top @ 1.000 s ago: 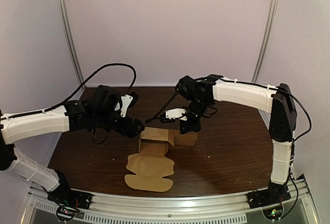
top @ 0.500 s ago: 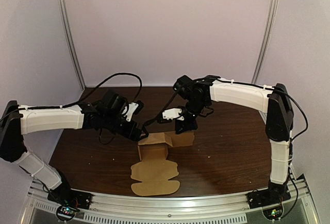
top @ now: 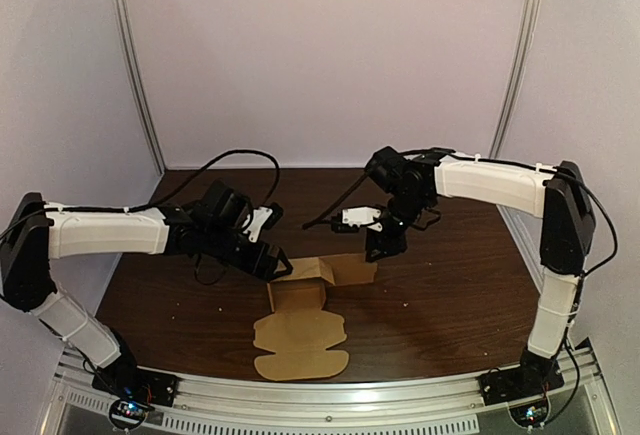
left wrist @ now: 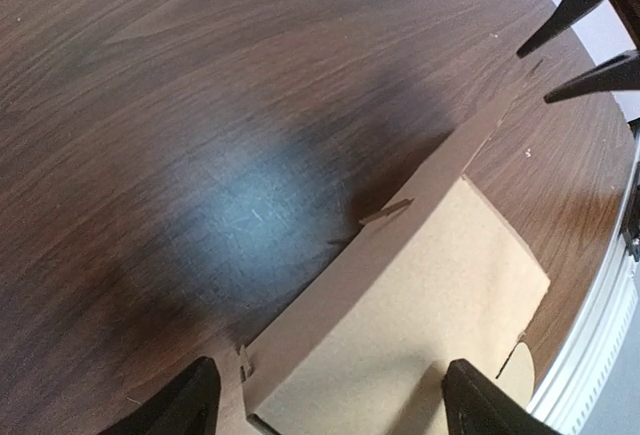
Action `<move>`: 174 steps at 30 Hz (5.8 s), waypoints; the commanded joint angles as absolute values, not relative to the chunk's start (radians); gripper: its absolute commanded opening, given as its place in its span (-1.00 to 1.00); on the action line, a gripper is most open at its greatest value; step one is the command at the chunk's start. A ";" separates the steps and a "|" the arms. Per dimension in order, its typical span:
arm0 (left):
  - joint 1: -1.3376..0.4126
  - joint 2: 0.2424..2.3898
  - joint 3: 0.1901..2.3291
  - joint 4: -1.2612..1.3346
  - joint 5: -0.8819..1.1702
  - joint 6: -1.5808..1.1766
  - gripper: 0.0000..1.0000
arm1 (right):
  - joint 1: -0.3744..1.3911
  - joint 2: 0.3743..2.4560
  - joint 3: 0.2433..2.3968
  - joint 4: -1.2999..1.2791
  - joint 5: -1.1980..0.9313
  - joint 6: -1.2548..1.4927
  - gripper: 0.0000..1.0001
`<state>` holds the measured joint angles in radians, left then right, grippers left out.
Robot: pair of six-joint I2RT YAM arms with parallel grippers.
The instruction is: Fold the paper box
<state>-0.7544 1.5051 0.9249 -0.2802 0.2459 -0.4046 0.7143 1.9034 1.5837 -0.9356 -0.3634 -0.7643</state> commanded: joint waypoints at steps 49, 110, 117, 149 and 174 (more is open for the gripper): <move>-0.787 1.537 0.912 -0.185 0.280 -0.598 0.56 | 0.698 1.933 1.467 -1.105 -0.597 -0.396 -0.01; -1.230 1.371 0.935 -0.342 -0.416 0.676 -0.32 | 0.616 1.805 1.286 -1.077 -0.727 -0.525 0.09; -1.231 1.429 0.944 -0.315 -0.384 0.683 -0.36 | 0.603 1.802 1.288 -1.074 -0.745 -0.516 0.10; -0.893 1.629 1.274 -0.571 -0.023 -0.008 0.22 | 0.543 1.716 1.304 -1.086 -0.668 -0.526 0.21; -0.845 1.562 0.986 -0.333 0.114 -0.607 0.12 | 0.777 1.695 1.347 -1.016 -0.419 -0.406 0.43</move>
<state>-0.8505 1.5871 1.0306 -0.3653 0.1272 -0.5297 0.7235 1.6501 1.2968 -0.9314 -0.5808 -0.4545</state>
